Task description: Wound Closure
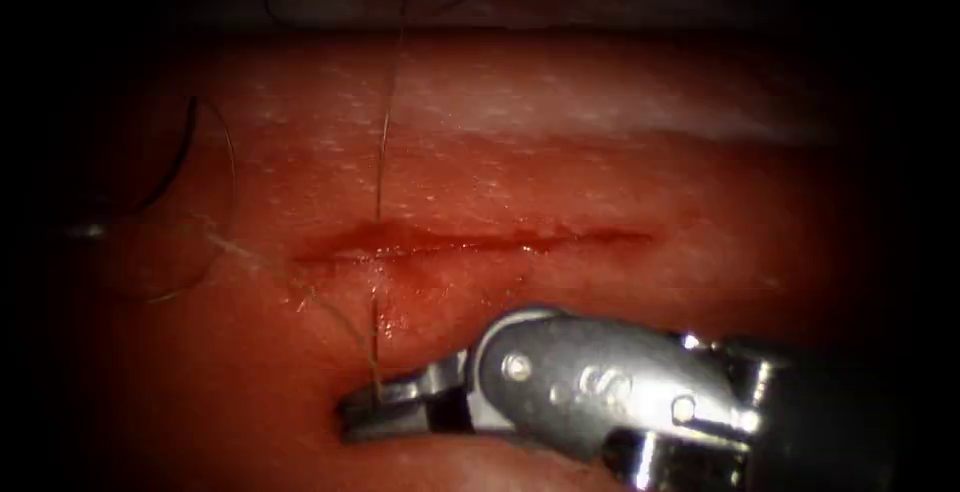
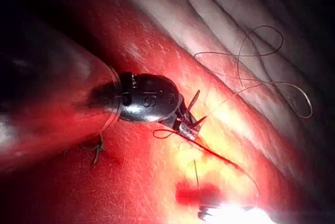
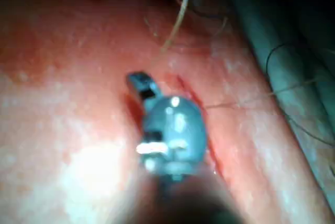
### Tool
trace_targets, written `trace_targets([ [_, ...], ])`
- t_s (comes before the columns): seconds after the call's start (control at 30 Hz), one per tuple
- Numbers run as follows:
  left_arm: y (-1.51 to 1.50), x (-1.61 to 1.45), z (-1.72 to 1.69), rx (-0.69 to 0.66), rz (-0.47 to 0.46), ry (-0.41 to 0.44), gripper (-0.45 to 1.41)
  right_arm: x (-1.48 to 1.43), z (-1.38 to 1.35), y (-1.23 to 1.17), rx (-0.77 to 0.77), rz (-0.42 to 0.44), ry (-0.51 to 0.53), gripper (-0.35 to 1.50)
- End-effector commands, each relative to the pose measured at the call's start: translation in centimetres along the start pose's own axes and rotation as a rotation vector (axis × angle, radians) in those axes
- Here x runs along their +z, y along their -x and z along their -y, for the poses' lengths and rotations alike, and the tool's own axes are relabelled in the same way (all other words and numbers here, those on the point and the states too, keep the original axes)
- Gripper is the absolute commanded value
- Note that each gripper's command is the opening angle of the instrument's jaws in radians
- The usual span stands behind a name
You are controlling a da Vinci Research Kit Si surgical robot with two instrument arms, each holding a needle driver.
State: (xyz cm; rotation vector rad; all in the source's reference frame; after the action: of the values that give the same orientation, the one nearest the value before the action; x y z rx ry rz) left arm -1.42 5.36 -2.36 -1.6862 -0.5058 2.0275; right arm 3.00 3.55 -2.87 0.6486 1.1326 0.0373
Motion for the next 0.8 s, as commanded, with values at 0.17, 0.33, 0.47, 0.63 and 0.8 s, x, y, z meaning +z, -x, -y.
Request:
trace_targets([
  [0.17, 0.05, 0.05, 0.02, 0.001, -0.001, 0.002, -0.35, 0.36, 0.37, -0.40, -0.032, 0.034, -0.133, -0.35],
  [0.33, 0.06, 0.04, 0.05, 0.002, -0.001, 0.004, -0.35, 0.48, 0.61, -0.60, -0.039, 0.041, -0.231, -0.35],
  [0.47, 0.06, 0.03, 0.04, 0.002, -0.001, 0.004, -0.35, 0.55, 0.88, -0.76, -0.043, 0.015, -0.344, -0.35],
  [0.63, 0.07, 0.03, 0.04, 0.003, -0.001, 0.004, -0.35, 0.44, 0.69, -0.95, -0.038, -0.057, -0.180, 0.83],
  [0.8, 0.07, 0.03, 0.04, 0.003, -0.001, 0.004, -0.35, -0.05, 0.33, -0.95, -0.029, -0.134, 0.008, 1.26],
])
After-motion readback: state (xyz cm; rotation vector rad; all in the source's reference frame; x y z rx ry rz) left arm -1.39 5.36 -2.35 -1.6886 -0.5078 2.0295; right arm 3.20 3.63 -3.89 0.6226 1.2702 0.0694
